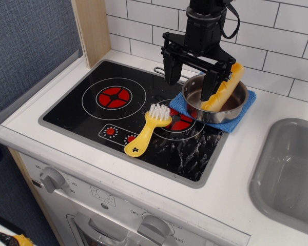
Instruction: Move the brush to the back left corner of the stove
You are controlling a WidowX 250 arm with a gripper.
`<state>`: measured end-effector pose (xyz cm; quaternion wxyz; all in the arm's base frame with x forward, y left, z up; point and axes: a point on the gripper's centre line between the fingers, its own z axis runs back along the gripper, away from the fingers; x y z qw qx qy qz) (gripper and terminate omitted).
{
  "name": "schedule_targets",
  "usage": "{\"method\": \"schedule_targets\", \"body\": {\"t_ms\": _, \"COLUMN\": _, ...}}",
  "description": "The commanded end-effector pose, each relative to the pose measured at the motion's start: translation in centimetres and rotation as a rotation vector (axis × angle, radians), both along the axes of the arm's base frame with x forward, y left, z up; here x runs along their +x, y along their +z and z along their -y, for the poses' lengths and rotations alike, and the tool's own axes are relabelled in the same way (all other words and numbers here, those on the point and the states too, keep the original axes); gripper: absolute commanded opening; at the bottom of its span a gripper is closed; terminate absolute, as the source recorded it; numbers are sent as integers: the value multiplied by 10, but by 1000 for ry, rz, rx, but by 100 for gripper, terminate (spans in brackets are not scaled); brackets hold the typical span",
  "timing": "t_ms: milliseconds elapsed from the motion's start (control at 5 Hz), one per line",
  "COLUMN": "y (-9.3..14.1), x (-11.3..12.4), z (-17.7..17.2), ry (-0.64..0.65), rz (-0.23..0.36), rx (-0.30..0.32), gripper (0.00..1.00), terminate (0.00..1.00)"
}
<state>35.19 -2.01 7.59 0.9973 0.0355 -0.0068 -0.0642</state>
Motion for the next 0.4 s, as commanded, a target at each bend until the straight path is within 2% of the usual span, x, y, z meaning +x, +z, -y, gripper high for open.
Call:
{"method": "schedule_targets", "body": {"t_ms": 0, "y": 0, "x": 0, "z": 0, "ry": 0, "rz": 0, "rx": 0, "gripper": 100, "terminate": 0}}
{"method": "schedule_targets", "body": {"t_ms": 200, "y": 0, "x": -22, "z": -11, "ry": 29, "rz": 8, "rx": 12, "gripper": 100, "terminate": 0}}
